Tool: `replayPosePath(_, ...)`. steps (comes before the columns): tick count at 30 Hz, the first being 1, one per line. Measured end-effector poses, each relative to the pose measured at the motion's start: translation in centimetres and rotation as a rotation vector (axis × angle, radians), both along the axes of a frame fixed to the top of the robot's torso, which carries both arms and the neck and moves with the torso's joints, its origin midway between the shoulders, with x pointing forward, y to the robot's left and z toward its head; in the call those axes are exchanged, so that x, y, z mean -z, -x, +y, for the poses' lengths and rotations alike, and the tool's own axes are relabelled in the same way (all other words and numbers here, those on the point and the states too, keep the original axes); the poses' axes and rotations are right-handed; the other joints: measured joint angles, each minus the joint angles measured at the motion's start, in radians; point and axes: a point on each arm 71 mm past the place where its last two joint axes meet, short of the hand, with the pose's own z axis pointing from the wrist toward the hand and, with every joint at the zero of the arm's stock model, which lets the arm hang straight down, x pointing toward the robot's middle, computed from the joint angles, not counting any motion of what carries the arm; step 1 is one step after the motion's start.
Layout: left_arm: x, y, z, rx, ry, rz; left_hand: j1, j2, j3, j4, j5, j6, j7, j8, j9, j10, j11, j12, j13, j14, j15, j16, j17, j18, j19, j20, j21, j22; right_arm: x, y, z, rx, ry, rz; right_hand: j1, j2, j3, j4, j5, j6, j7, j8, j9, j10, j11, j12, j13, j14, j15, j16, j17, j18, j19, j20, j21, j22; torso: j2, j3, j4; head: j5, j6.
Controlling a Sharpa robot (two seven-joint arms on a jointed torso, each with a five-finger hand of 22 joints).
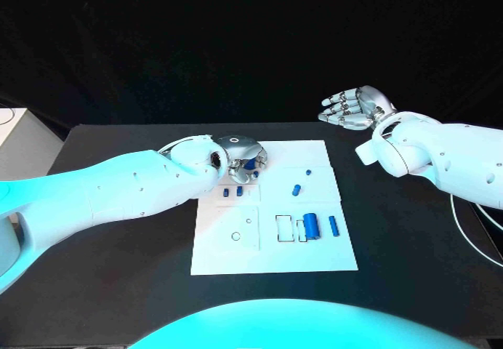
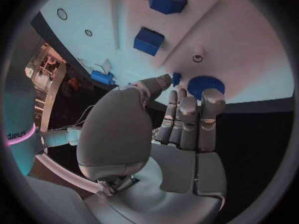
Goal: Assemble the parts on the task board
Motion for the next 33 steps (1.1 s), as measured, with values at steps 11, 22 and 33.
replayPosePath(11, 0.38, -0.24, -0.07, 0.001, -0.029, 0.016, -0.008, 0.008, 0.030, -0.013, 0.000, 0.061, 0.008, -0.025, -0.012, 0.077, -0.005, -0.058, -0.047, 0.003, -0.003, 0.014, -0.016, 0.000, 0.004, -0.003, 0.015, 0.019, 0.00, -0.01, 0.18, -0.003, -0.001, 0.000, 0.000, 0.000, 0.000, 0.000, 0.000, 0.000, 0.000, 0.000, -0.002, 0.000, 0.000, 0.000, 0.000, 0.000, 0.000, 0.000, -0.001, 0.000, 0.000, 0.000, 0.000, -0.001, 0.000, 0.0009, 0.0014, -0.004, 0.000)
replayPosePath(22, 0.55, -0.27, 0.07, 0.004, -0.048, 0.035, -0.006, 0.028, 0.039, -0.022, -0.004, 0.102, 0.009, -0.044, -0.014, 0.166, -0.008, -0.092, -0.069, 0.038, 0.009, 0.047, 0.003, -0.015, 0.023, 0.009, 0.038, 0.045, 0.01, -0.03, 0.26, -0.005, -0.001, 0.000, 0.000, 0.000, 0.000, 0.000, 0.000, 0.000, 0.000, 0.000, -0.002, 0.000, 0.000, 0.000, 0.000, 0.000, 0.000, 0.000, -0.001, 0.000, 0.000, 0.000, 0.000, -0.001, -0.002, 0.0011, 0.0022, -0.005, 0.000)
replayPosePath(33, 0.55, -0.20, 0.11, 0.010, -0.051, 0.045, -0.003, 0.051, 0.033, -0.035, -0.004, 0.146, 0.013, -0.050, -0.013, 0.240, -0.017, -0.118, -0.075, 0.062, 0.004, 0.067, 0.017, -0.015, 0.050, 0.004, 0.065, 0.073, 0.01, -0.04, 0.34, -0.006, -0.002, 0.001, 0.000, 0.000, 0.000, 0.000, 0.000, 0.000, 0.000, 0.000, -0.001, 0.000, 0.000, -0.005, 0.000, 0.000, 0.000, 0.000, -0.003, 0.000, 0.000, 0.000, 0.000, -0.003, -0.002, 0.0003, 0.0028, -0.003, 0.000)
